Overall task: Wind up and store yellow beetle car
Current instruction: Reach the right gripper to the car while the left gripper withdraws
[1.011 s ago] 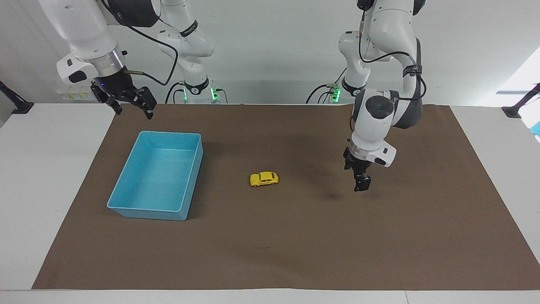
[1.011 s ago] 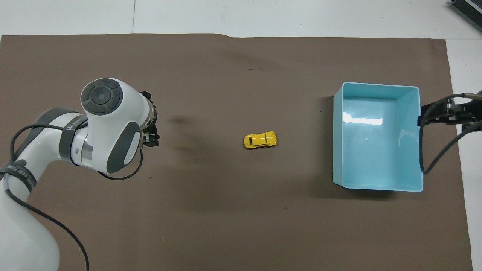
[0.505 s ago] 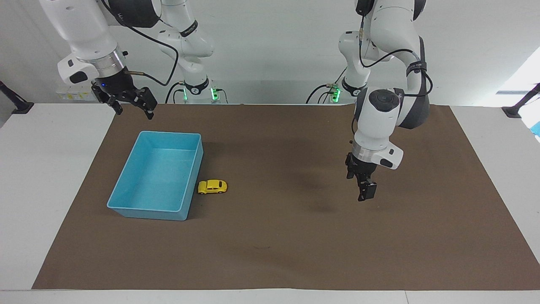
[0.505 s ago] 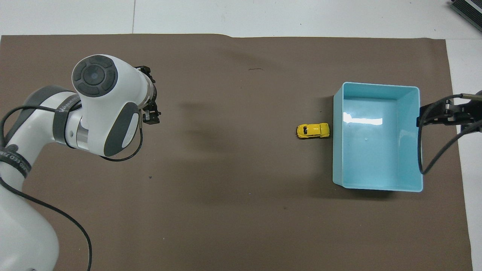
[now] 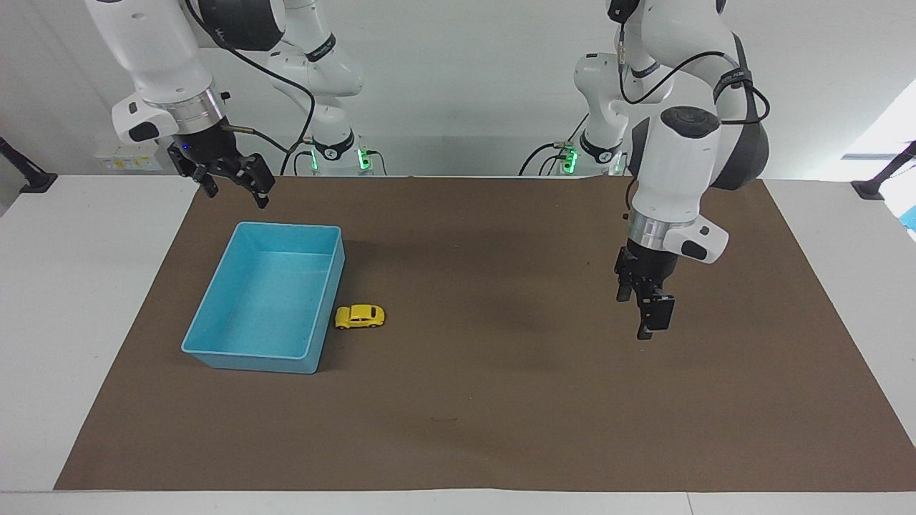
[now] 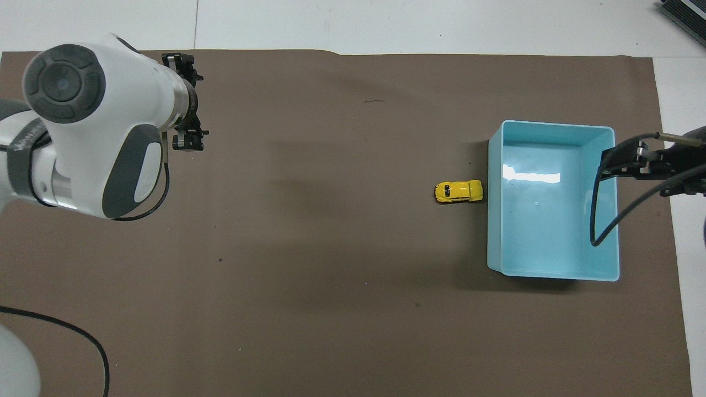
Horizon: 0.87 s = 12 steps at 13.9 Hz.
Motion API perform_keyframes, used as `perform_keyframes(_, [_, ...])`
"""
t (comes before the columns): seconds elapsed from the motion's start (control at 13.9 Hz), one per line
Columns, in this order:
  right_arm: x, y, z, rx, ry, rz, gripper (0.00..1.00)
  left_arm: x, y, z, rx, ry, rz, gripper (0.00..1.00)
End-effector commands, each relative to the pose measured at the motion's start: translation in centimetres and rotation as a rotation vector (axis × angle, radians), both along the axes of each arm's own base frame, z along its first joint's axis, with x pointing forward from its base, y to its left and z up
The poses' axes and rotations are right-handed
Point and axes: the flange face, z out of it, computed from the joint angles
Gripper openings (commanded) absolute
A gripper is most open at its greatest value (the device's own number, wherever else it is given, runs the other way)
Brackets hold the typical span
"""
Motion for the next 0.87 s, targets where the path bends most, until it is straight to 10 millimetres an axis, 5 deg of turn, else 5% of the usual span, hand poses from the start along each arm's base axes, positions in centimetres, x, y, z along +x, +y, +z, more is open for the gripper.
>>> perform_keyframes(0.0, [-0.6, 2.1, -0.1, 0.001, -0.019, -0.123, 1.00, -0.6, 2.0, 2.1, 0.062, 0.001, -0.116, 1.00])
perform_keyframes(0.36, [0.1, 5.0, -1.5, 0.022, -0.004, -0.355, 1.00, -1.3, 6.9, 5.5, 0.148, -0.001, -0.270, 1.00])
perform_keyframes(0.79, [2.3, 9.9, -6.5, 0.027, 0.001, -0.661, 1.00, -3.1, 10.1, 4.7, 0.218, 0.196, -0.453, 1.00])
